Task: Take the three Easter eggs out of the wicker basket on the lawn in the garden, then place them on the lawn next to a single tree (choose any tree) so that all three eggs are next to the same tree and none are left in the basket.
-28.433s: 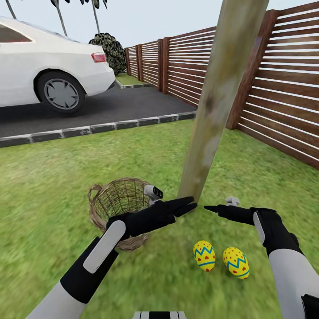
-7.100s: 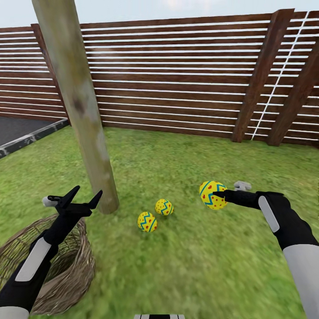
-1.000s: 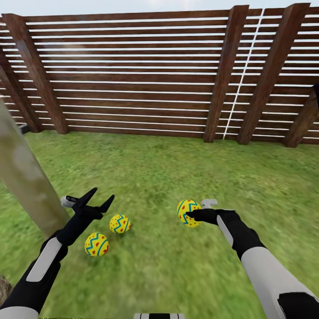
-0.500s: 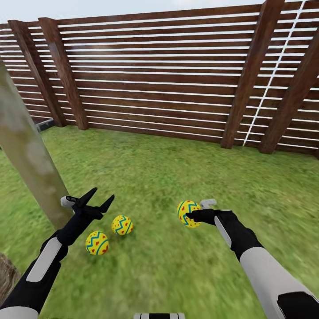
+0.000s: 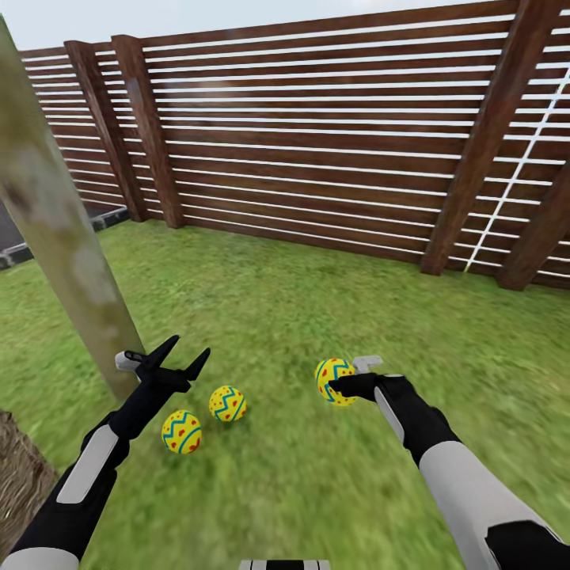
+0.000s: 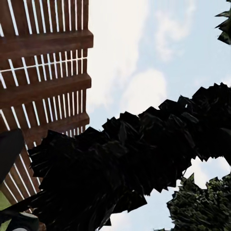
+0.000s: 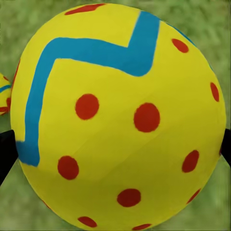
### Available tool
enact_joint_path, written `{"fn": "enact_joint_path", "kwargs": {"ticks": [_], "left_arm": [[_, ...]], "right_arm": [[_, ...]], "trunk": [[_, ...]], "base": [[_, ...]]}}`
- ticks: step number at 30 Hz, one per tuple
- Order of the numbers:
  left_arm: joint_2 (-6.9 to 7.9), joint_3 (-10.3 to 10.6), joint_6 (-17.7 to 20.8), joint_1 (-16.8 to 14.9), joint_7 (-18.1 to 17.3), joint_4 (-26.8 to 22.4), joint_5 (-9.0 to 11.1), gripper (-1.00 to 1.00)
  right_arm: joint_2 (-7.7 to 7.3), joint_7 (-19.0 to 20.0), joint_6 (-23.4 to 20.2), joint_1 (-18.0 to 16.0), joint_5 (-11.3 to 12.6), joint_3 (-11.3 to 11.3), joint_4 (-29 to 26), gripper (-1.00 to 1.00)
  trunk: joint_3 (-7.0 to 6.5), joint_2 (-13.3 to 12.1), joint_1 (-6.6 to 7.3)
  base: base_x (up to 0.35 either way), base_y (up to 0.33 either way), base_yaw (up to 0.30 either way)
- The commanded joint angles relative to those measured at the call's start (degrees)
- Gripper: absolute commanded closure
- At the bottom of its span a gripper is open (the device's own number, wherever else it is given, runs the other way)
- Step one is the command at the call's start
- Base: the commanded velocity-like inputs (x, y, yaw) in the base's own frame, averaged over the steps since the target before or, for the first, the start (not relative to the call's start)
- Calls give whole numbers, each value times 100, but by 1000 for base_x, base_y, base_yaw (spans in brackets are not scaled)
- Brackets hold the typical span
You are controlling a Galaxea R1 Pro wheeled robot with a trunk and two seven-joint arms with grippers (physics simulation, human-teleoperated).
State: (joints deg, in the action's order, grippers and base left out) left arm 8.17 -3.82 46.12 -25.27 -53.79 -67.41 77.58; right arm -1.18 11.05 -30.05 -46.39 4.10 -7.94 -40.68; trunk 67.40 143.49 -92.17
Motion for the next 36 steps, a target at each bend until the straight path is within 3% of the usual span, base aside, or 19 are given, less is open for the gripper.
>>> {"fn": "enact_joint_path", "kwargs": {"ticks": [1,4,6,9,26,36], "left_arm": [[0,3,30,-4,0,0,20,-100],[-6,3,29,-4,0,0,20,-100],[-8,-3,29,-4,0,0,20,-100],[-11,-5,29,-4,0,0,20,-100],[-44,2,29,-4,0,0,20,-100],[-44,4,29,-4,0,0,20,-100]], "right_arm": [[-7,-26,-27,-1,40,-24,-10,100],[2,-32,-27,2,42,-35,-2,100],[3,-32,-27,3,46,-245,-1,100],[0,-32,-26,0,47,-332,-1,100],[4,-32,-21,-1,47,-340,-1,100],[4,-32,258,3,39,-365,262,100]], "trunk": [[5,2,-1],[5,2,-1],[5,2,-1],[5,2,-1],[5,2,-1],[5,2,-1]], "base": [[223,-255,291],[234,-247,291],[238,-244,291],[232,-229,291],[18,-18,291],[129,-272,291]]}}
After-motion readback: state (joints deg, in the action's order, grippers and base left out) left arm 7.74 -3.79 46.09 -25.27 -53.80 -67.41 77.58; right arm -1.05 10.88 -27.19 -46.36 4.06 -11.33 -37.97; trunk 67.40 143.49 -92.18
